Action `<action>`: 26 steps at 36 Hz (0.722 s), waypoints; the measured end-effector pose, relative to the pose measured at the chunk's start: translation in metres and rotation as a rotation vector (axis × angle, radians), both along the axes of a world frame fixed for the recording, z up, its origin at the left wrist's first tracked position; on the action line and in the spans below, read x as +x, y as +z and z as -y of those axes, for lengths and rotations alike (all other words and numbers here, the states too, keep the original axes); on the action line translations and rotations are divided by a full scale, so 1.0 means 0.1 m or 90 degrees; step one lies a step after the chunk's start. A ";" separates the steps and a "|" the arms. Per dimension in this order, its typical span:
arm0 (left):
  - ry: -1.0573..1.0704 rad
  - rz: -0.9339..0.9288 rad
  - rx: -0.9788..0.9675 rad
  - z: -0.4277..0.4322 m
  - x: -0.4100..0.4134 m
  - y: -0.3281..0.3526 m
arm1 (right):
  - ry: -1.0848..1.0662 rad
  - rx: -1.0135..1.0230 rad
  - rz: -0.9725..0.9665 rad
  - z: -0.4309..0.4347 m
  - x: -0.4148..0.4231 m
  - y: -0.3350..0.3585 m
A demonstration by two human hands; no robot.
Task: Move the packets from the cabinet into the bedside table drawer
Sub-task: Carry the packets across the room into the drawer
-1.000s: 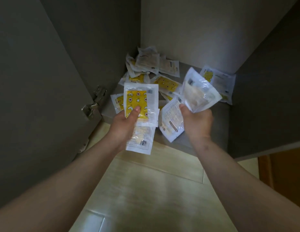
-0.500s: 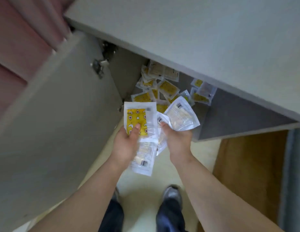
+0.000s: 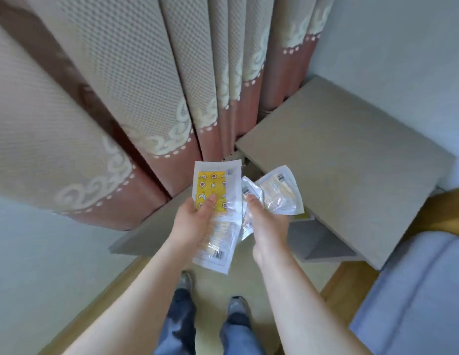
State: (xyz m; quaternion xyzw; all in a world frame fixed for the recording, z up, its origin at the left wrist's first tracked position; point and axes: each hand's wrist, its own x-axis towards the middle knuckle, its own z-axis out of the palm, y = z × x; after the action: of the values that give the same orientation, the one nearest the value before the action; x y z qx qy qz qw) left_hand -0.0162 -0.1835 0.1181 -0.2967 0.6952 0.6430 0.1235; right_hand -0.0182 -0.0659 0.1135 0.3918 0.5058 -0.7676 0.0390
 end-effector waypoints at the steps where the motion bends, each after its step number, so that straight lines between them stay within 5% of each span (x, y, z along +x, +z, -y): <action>1: 0.028 -0.012 0.012 0.04 0.05 0.13 | 0.014 -0.004 -0.006 0.04 0.02 0.14; 13: 0.314 -0.138 0.016 1.03 0.86 1.32 | 0.303 -0.102 -0.114 1.15 0.47 1.37; 26: 0.654 -0.220 -0.012 2.58 2.86 1.83 | 0.680 -0.124 -0.159 2.99 1.95 1.91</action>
State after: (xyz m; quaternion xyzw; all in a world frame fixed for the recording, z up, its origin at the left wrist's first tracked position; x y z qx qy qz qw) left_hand 0.2697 -0.4419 0.3014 -0.4896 0.4764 0.6536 -0.3257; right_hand 0.1765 -0.3653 0.3041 -0.0182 0.5617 -0.7250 0.3981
